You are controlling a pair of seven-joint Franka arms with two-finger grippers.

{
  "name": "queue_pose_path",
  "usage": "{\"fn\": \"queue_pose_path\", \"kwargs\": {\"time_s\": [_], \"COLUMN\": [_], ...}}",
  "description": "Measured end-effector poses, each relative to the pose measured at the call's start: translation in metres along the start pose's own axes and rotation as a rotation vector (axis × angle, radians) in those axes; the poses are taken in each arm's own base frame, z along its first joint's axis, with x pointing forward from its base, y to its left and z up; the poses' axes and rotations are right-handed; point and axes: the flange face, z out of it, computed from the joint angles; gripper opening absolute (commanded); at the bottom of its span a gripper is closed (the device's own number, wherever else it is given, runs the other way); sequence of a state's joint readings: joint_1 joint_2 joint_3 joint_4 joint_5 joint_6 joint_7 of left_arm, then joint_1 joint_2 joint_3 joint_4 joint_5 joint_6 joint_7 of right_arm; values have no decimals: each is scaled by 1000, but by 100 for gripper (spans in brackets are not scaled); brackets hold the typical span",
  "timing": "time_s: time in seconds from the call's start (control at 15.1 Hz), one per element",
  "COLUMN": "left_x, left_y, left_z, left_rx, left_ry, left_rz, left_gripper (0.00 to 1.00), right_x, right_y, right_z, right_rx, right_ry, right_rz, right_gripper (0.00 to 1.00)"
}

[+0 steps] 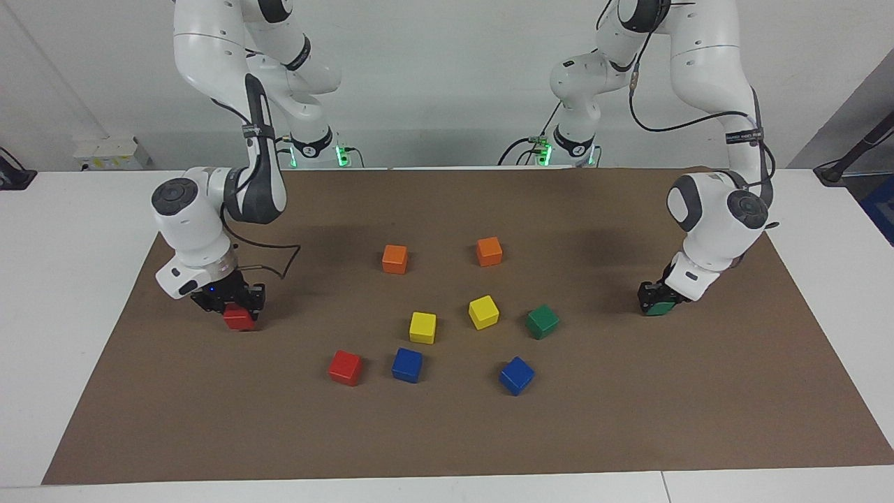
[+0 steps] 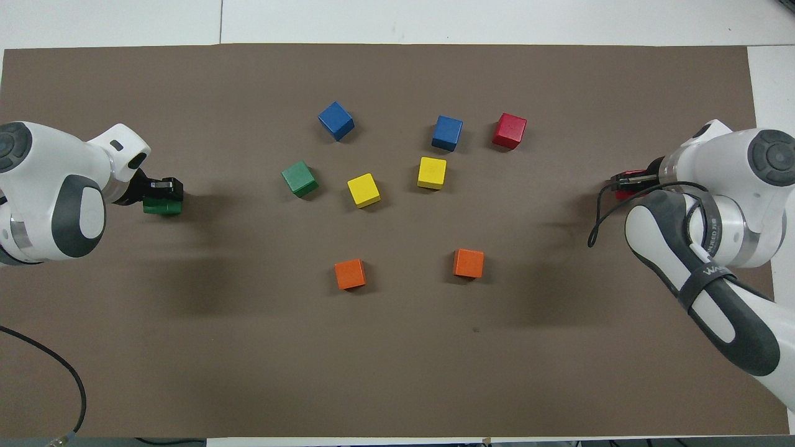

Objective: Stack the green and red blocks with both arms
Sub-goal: 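Place the green cube near the left arm while the right gripper carries red outward, then reach the second green cube with the left gripper while the right gripper reaches red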

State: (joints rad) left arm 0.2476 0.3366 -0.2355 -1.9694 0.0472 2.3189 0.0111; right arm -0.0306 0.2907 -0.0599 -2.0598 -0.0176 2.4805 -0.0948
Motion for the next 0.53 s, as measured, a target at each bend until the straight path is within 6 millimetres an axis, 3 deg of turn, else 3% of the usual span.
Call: {"fn": "queue_pose_path", "kwargs": {"time_s": [0.13, 0.27, 0.33, 0.4, 0.53], "left_x": [3, 15, 23, 32, 41], "left_y": [1, 7, 15, 29, 85], "left_z": [-7, -32, -51, -70, -93], "left_rx": [1, 3, 3, 2, -3], "left_ry": [11, 14, 15, 22, 30], "left_rz": [1, -12, -36, -79, -207], "left_gripper": [100, 100, 100, 100, 100], "right_x": [0, 0, 0, 0, 0], "right_y": [-2, -2, -2, -2, -2], "right_z": [11, 11, 11, 11, 11], "right_rx": [0, 0, 0, 0, 6], "right_ry": [10, 11, 11, 11, 12], "right_rz": [-7, -10, -10, -10, -1], "right_gripper": [0, 0, 32, 99, 100]}}
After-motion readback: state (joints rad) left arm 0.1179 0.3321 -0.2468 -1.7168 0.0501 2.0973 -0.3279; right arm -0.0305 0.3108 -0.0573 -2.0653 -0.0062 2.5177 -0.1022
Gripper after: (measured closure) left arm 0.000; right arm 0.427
